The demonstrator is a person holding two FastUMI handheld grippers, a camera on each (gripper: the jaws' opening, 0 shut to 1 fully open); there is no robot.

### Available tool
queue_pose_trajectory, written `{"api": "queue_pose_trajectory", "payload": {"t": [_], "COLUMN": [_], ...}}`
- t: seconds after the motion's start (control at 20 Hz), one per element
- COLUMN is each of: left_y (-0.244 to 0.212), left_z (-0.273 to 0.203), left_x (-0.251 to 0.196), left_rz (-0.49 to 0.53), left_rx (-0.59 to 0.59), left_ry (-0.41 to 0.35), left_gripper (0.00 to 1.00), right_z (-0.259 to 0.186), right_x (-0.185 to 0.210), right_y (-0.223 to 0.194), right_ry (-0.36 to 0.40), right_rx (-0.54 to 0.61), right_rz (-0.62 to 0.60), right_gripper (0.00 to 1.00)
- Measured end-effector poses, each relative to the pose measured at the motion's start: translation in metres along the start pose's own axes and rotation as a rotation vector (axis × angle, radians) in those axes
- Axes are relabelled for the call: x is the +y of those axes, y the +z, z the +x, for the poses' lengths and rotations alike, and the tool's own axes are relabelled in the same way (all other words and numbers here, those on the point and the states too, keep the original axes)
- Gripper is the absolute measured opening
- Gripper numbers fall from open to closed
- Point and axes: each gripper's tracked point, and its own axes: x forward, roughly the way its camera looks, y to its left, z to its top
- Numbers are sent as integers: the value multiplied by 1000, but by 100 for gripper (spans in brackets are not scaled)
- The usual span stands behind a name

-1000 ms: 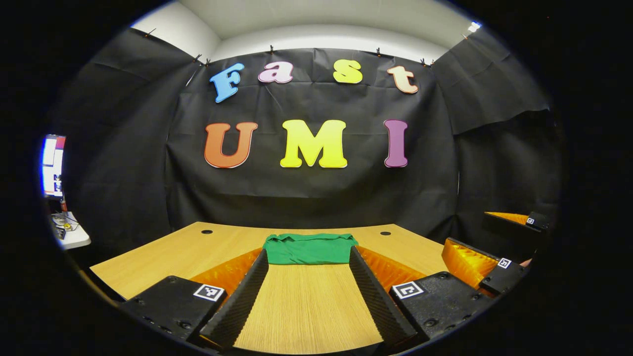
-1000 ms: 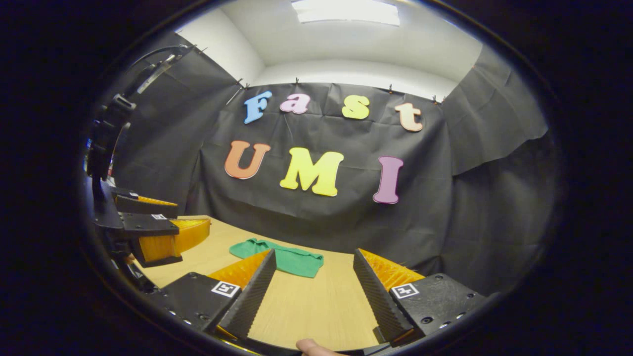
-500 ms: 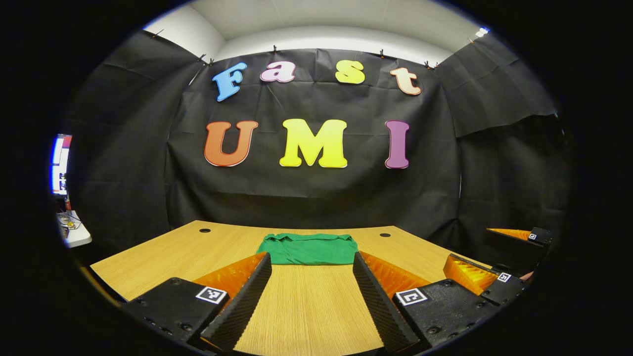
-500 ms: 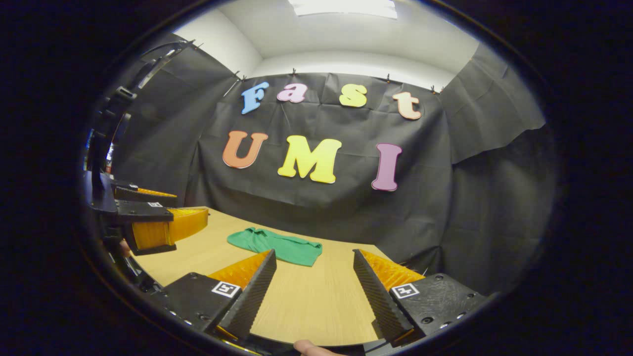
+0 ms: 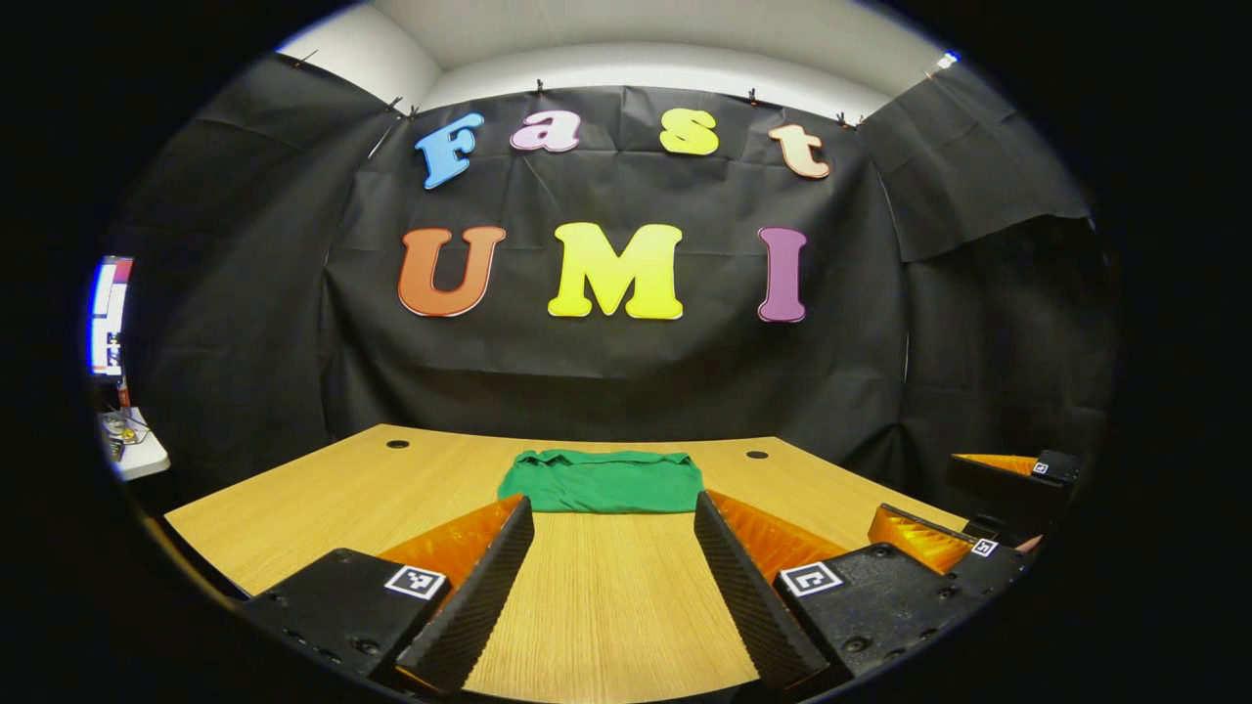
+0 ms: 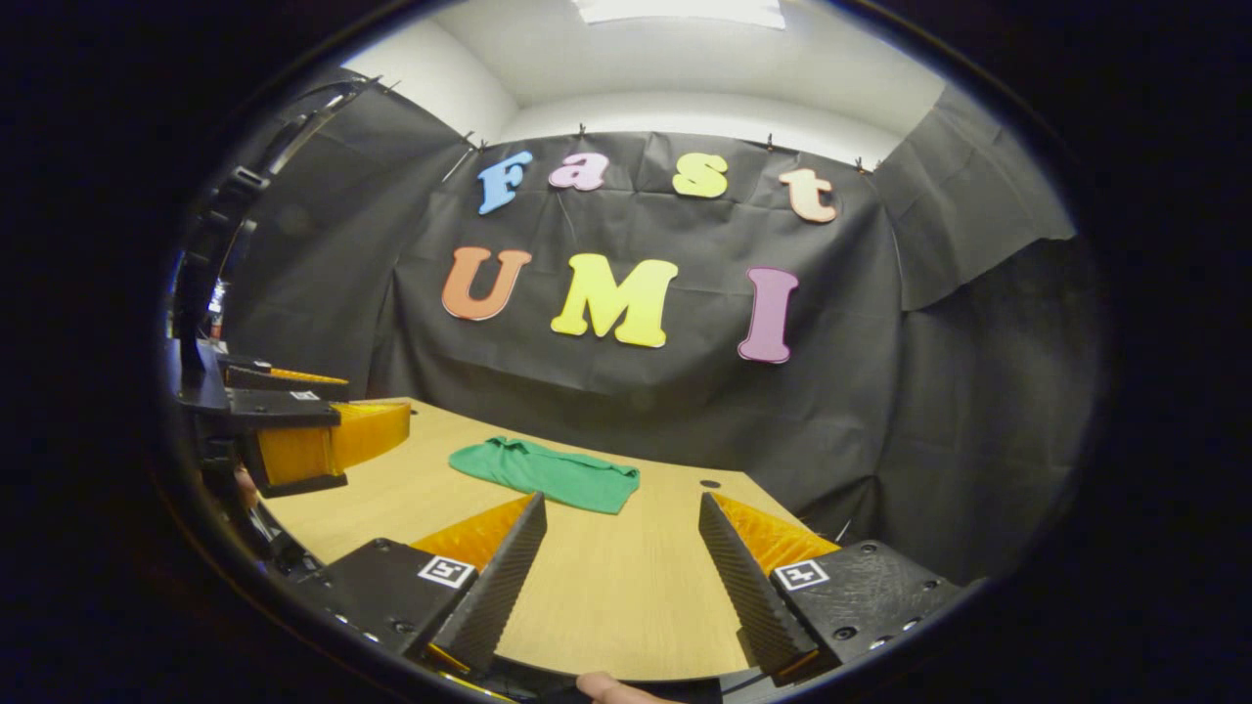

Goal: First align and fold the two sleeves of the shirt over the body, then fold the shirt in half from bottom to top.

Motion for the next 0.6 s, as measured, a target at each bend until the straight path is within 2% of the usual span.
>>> {"api": "queue_pose_trajectory", "payload": {"t": [0.1, 0.15, 0.2, 0.35, 0.6], "left_y": [-6, -11, -15, -13, -8], "left_z": [4, 5, 7, 7, 5], "left_x": [0, 0, -1, 1, 0], "left_rz": [29, 25, 12, -21, -9], "left_rx": [-1, 7, 16, 6, -24], "left_ry": [14, 15, 11, 33, 52], "left_gripper": [100, 100, 100, 100, 100], "right_z": [3, 4, 5, 9, 17], "right_x": [2, 5, 6, 4, -14], "right_y": [-5, -8, -10, -17, -24], "right_ry": [8, 15, 25, 46, 38], "right_rx": [15, 21, 27, 43, 45], "right_rz": [16, 26, 33, 55, 100], "right_gripper": [95, 97, 93, 95, 96]}}
